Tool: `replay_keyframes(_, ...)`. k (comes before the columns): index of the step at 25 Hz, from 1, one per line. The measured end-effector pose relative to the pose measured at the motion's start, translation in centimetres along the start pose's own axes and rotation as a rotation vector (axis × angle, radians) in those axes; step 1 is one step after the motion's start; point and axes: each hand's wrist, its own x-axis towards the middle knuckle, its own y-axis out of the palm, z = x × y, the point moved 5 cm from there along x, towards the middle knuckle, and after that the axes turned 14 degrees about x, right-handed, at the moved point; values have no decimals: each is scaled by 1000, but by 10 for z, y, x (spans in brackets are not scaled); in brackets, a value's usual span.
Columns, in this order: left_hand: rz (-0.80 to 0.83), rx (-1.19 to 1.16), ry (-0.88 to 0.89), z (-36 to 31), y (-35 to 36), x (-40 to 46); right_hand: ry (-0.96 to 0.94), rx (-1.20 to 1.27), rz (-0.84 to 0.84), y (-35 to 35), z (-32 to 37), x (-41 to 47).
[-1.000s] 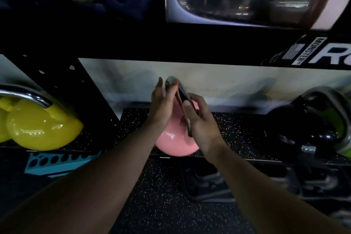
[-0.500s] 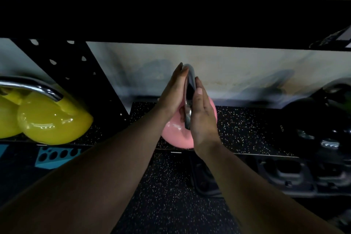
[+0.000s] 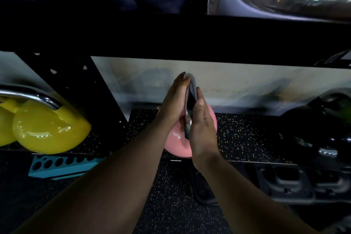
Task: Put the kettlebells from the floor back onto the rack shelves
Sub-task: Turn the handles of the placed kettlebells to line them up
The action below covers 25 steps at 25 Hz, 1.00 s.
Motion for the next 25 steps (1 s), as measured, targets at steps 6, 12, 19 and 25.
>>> replay_keyframes(6, 20, 23, 32, -2, -3, 0, 2, 8, -15, 2, -3, 0)
replay_keyframes(12, 53, 87, 55, -8, -6, -3, -1, -8, 6, 3, -5, -1)
replay_keyframes(19, 194, 306, -40, -27, -25, -13, 29, -399, 100, -3, 23, -6)
replay_keyframes(25, 264, 616, -79, -8, -98, -57, 84, -1021, 66, -44, 58, -14)
